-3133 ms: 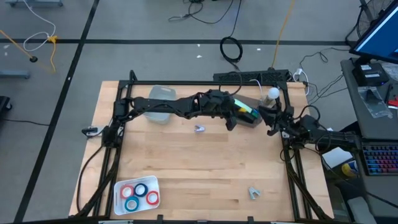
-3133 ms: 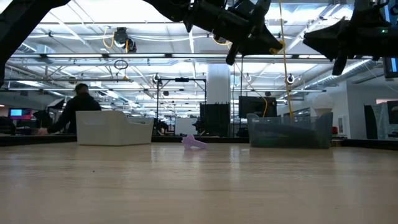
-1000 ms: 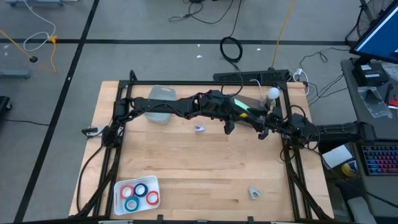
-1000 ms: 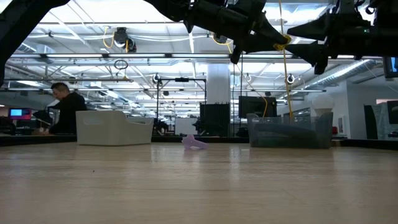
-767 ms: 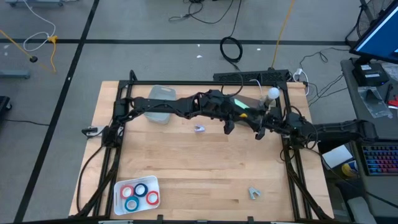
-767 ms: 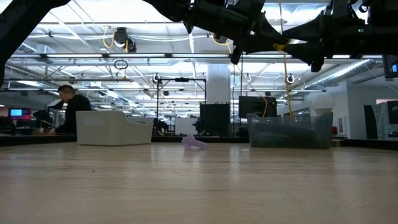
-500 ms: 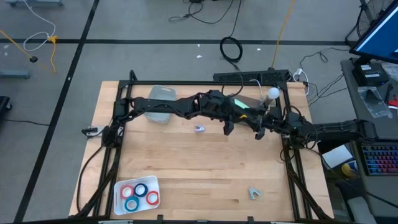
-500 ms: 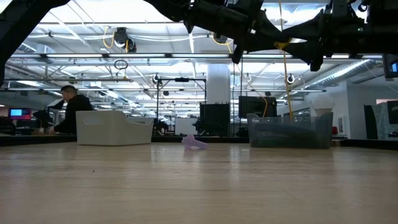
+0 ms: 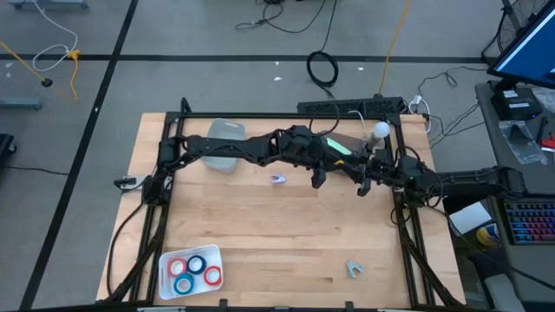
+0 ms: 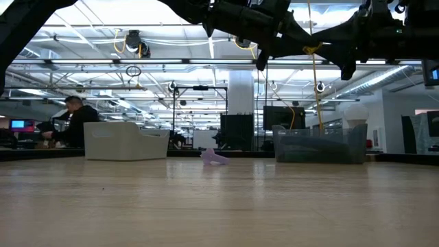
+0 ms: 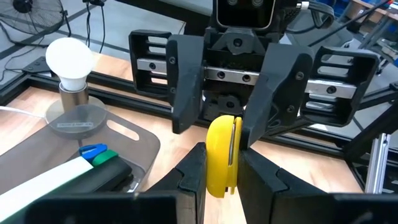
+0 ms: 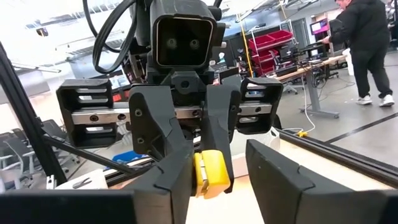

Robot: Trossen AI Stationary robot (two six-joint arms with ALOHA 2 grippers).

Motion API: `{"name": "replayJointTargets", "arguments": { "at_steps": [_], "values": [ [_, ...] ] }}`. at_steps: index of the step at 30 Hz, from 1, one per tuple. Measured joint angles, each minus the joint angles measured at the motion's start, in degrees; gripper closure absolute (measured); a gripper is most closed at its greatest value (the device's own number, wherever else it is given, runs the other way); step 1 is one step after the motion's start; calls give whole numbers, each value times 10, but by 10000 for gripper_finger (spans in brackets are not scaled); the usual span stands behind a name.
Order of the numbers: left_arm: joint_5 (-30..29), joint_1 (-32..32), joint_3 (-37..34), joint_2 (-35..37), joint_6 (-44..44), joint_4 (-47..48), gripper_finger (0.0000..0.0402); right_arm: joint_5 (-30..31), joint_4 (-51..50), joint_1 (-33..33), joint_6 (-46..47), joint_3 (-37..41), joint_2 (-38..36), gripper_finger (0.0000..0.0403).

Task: Pick and place Stapler, Stapler remover, tape
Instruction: Put the yellow small stapler into the black bin

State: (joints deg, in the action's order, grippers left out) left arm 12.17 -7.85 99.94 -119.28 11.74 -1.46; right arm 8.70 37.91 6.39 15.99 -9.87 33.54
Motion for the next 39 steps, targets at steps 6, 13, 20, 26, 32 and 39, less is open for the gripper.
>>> {"name": "replayJointTargets", "arguments": {
  "at_steps": [6,13,20,26,32,39],
  "values": [
    [0,-7,0,0,0,0,330,1,-9,0,18,0,0,279],
    [3,-14,0,0,-4,0,330,4,-10,0,20,0,0,291],
    [9,-15,0,0,-6,0,330,3,-10,0,13,0,0,323],
    [11,-15,0,0,-5,1,330,2,-10,0,4,0,0,344],
    [14,-15,0,1,-5,1,330,2,-10,0,1,0,0,344],
    [14,-15,0,1,-7,0,330,2,-9,0,1,0,0,346]
  ]
}}
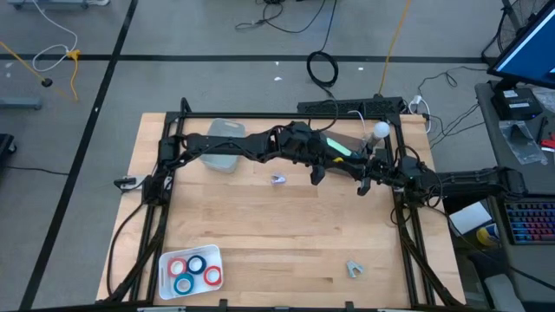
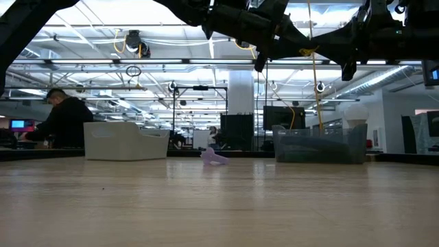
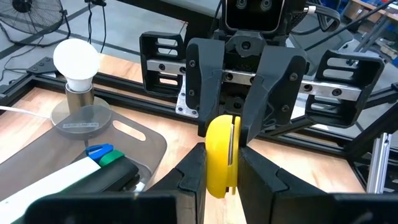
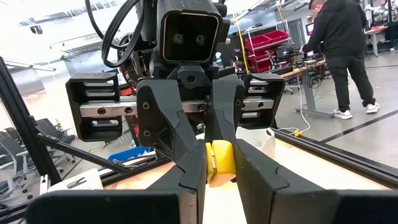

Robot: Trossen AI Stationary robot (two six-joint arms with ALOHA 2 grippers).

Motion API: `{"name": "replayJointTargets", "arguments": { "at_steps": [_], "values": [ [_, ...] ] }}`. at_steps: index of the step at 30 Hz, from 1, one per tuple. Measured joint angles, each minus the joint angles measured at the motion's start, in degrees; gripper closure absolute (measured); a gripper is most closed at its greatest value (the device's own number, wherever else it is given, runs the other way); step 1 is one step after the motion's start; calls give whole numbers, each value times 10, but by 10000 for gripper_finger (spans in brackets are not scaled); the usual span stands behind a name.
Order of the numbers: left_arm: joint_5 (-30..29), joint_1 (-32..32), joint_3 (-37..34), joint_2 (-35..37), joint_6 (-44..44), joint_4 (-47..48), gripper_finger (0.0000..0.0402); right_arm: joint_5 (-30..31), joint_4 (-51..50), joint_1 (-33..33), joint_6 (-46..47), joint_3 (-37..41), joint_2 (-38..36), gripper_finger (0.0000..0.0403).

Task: Pick and place Stapler, Stapler remover, tape
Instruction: Put the yellow small stapler into the black bin

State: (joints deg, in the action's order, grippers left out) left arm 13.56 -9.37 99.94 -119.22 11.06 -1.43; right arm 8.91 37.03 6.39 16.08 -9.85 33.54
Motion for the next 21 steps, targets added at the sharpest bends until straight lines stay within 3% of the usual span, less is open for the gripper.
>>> {"name": "replayJointTargets", "arguments": {
  "at_steps": [12,21],
  "values": [
    [-17,0,0,0,-4,4,325,4,0,0,1,0,0,348],
    [-32,-2,0,0,-11,10,243,7,-1,0,4,0,0,349]
  ]
}}
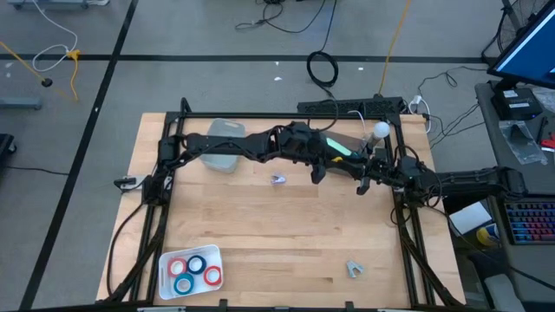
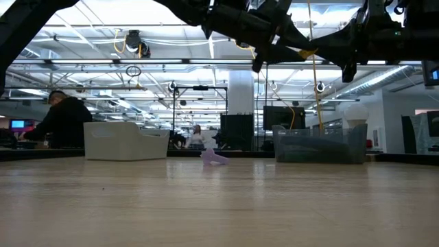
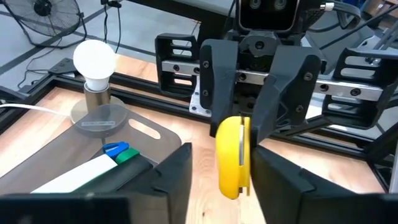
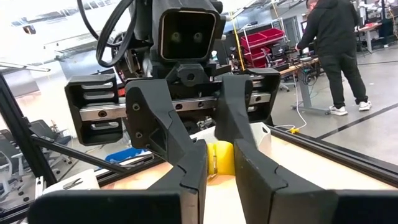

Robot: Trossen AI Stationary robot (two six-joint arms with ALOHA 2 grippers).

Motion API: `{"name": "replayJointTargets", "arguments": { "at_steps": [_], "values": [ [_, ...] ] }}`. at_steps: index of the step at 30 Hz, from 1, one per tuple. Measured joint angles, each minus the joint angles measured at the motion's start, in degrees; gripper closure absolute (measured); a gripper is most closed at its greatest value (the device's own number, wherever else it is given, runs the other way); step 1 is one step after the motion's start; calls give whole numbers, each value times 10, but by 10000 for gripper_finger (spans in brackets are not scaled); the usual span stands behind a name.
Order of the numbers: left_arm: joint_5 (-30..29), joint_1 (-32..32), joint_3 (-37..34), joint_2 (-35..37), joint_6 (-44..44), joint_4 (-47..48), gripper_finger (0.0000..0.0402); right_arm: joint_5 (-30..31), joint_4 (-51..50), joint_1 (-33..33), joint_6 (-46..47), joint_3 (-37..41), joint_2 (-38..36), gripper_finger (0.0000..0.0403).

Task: Pick and place Stapler, Stapler remover, tape
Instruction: Put the yellow small stapler into the black bin

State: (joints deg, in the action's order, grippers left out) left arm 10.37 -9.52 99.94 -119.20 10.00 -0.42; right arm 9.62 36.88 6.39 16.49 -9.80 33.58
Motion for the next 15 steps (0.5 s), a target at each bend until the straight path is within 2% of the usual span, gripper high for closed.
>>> {"name": "replayJointTargets", "arguments": {
  "at_steps": [7,15],
  "values": [
    [0,-8,0,0,-12,8,189,8,0,0,-1,0,0,349],
    [4,-21,0,0,-13,14,162,21,-2,0,-2,0,0,349]
  ]
}}
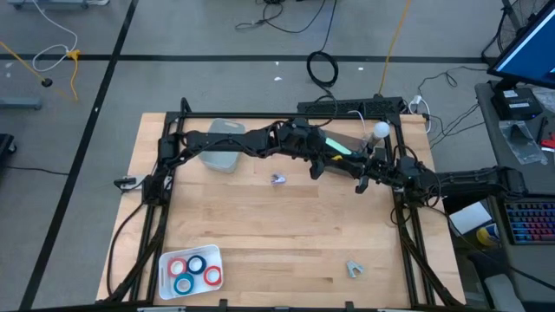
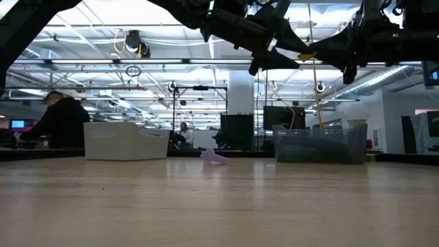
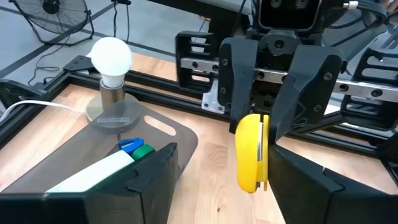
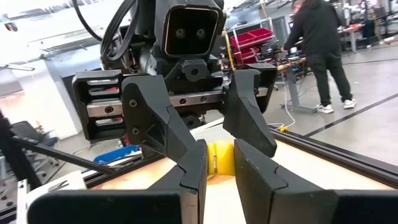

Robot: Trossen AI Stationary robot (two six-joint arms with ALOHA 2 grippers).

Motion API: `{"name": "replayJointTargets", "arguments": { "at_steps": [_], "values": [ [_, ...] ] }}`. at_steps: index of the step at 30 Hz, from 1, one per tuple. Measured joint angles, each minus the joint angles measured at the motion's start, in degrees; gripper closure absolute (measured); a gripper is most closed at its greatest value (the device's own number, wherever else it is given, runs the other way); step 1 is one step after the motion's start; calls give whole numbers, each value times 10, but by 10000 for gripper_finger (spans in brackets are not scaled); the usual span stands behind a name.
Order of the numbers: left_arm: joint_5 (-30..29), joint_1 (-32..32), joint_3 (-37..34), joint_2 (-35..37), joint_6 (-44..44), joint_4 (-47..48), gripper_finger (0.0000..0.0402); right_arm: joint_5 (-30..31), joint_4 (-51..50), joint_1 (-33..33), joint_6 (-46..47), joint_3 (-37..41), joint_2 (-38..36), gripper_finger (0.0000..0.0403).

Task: Pick and place Stapler, Stapler remover, tape
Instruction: Put the yellow small stapler into the black bin

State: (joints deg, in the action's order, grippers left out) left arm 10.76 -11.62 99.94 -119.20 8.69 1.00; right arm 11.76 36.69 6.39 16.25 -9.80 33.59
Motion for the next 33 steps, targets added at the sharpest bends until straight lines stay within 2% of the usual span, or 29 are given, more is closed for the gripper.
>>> {"name": "replayJointTargets", "arguments": {
  "at_steps": [10,25,33],
  "values": [
    [2,-6,0,0,-1,4,144,4,-2,10,2,0,0,349],
    [13,-20,0,0,-11,6,144,5,-5,37,2,0,0,349],
    [7,-29,0,34,-32,22,144,4,-37,61,2,0,0,349]
  ]
}}
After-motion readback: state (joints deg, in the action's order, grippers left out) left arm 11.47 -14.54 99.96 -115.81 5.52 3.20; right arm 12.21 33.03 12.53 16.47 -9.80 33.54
